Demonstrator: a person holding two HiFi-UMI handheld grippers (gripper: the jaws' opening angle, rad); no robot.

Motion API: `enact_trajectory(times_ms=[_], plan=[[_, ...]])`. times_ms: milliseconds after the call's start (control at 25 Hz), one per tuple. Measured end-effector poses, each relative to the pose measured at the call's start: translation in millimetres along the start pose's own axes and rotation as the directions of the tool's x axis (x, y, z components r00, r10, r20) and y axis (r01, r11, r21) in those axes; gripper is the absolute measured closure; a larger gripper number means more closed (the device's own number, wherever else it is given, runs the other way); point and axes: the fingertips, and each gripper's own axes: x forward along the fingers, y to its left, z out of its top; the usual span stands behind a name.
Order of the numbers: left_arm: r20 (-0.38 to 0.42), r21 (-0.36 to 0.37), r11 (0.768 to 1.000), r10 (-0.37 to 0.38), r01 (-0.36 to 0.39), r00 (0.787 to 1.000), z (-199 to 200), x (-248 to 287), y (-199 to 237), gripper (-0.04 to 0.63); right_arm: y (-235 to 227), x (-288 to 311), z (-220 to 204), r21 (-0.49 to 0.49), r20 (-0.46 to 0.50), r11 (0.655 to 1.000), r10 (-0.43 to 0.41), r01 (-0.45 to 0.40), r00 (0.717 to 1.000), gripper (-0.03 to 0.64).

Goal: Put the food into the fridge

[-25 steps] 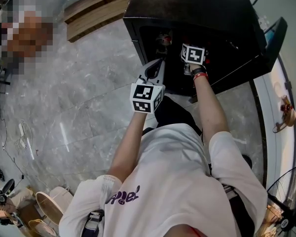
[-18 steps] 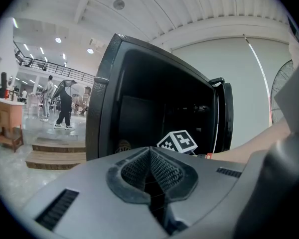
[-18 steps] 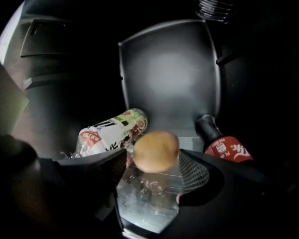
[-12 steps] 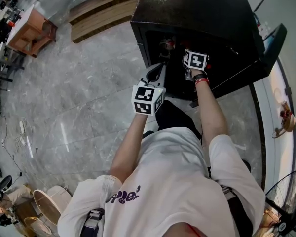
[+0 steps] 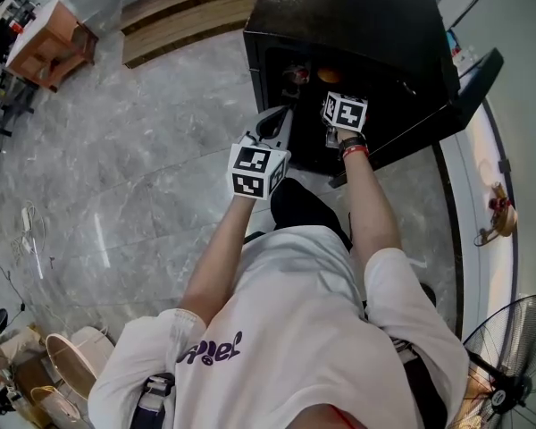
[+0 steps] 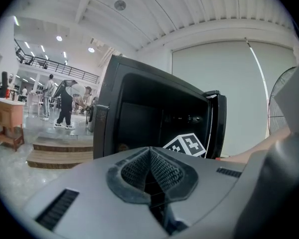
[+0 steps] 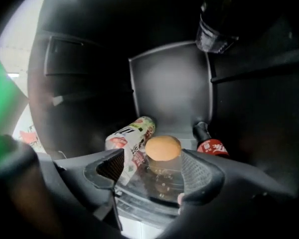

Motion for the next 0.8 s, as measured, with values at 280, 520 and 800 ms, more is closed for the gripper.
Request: enact_trajectory(times_ms=[280, 520, 800], plan=[[0.002, -0.009, 1.0, -0.008, 0.008, 1.0, 34, -38, -17, 0.578, 18, -53, 10, 0.005, 0.009, 1.0, 0.0, 0.0, 1.0, 0.252], [-0.002, -0.002, 1.0, -0.021, 0.021, 1.0, 56, -68, -30, 0.578, 31, -100, 20, 0.024, 0.025, 1.0, -0.003, 0.003, 1.0, 0.257], [-0.025, 0.017, 0.999, -0.043, 0.044, 0.999, 80, -101, -51, 0.578, 47, -155, 27, 0.038, 0.045, 0.999, -0.005, 0.003, 0.999, 0.262]])
